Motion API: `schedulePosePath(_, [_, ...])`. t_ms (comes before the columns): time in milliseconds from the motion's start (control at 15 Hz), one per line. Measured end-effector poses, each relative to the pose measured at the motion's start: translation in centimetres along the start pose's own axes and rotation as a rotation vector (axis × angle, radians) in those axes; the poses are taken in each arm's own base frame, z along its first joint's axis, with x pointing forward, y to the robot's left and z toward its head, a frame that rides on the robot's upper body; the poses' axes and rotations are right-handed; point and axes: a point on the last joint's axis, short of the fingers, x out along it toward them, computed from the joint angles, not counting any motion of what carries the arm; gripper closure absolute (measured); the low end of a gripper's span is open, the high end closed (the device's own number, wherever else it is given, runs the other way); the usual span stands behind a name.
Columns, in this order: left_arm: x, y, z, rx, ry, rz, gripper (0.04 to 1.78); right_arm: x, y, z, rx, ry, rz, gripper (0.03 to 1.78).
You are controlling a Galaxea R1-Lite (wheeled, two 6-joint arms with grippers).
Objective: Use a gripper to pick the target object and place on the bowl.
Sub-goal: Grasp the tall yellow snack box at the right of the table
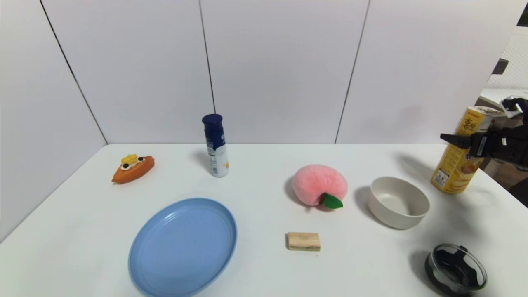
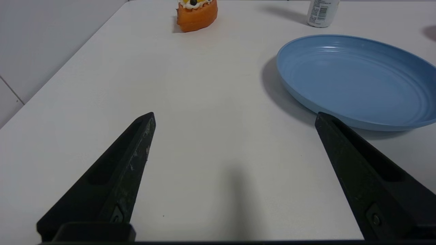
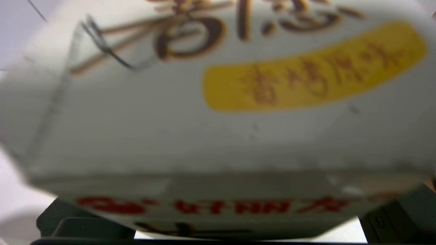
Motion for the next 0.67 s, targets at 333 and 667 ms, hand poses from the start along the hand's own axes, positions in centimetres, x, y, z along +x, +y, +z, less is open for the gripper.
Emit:
schedulePosePath(333, [0.00,0.00,0.00,0.000,0.000,0.000,0.13,0.27,0.03,-0.31,0.005,0.011,0.003,0.10])
schedulePosePath(667, [0.00,0.00,0.00,0.000,0.000,0.000,0.13,0.22,0.01,-0.23,0.006,0.011,0.001,0.10])
